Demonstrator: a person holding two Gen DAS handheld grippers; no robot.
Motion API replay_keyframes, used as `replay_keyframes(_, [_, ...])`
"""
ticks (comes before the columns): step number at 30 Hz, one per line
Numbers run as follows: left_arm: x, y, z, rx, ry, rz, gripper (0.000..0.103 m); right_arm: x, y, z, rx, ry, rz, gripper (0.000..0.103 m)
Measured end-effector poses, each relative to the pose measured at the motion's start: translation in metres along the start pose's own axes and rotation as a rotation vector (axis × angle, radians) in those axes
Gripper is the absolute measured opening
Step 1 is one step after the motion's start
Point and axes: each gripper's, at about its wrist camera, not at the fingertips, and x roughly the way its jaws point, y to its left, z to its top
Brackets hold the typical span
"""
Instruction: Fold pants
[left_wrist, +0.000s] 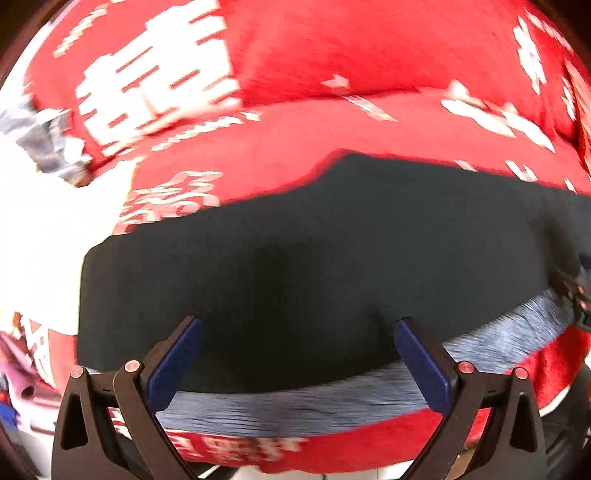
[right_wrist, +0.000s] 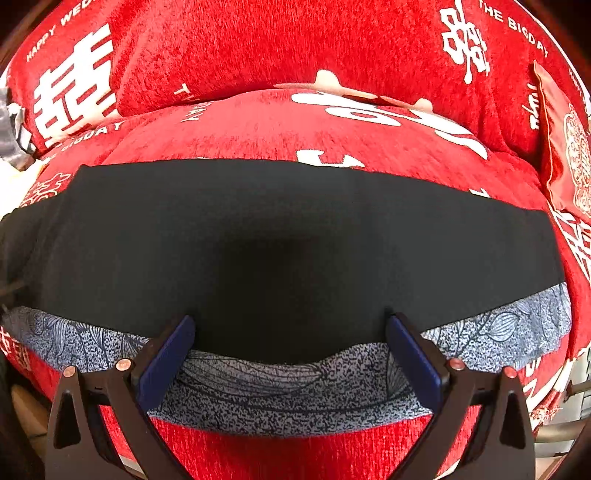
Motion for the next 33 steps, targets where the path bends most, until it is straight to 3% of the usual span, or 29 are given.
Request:
replay_keyframes(3, [0.0,0.06,0.006,-0.134,-0.027,0.075,0.103,0.003,0.001,0.001,0.006,0.003,-0.01,0.102])
replay_keyframes(7, [0.019,0.154,0.004,-0.385,0.043,0.134,0.103,0.004,0.001,0.001,0.005,0.0,-0.008,0.103])
replay_keyframes(11, [0.038,0.188,-0.022,-0.464,0.139,0.183,0.103,0.003,0.002,-0.001,0.007,-0.017,-0.016,0.102])
replay_keyframes(15, [0.037,0.183,-0.049,-0.429,0.138,0.197,0.103,0.003,0.002,0.001,0.008,-0.011,-0.015,0.102])
replay_keyframes(20, [0.017,0.163,-0.036,-0.33,0.12,0.27,0.103,-0.011,-0.009,0.005,0.045,0.017,0.0,0.103])
replay_keyframes(23, [0.0,0.131,-0.019,-0.282,0.073,0.169,0.103,-0.034,-0.04,-0.005,0.148,-0.026,0.033,0.103])
replay_keyframes(26, [-0.005,0.071,-0.001,-0.181,0.074,0.006,0.103,-0.048,-0.085,-0.026,0.292,-0.041,0.048,0.103])
replay_keyframes(30, [0.001,-0.029,0.019,-0.05,0.139,-0.206,0.103,-0.052,-0.133,-0.056,0.368,-0.041,0.068,0.101])
replay_keyframes(33, [0.012,-0.089,0.031,0.013,0.187,-0.27,0.103,-0.048,-0.156,-0.077,0.425,-0.053,0.113,0.097])
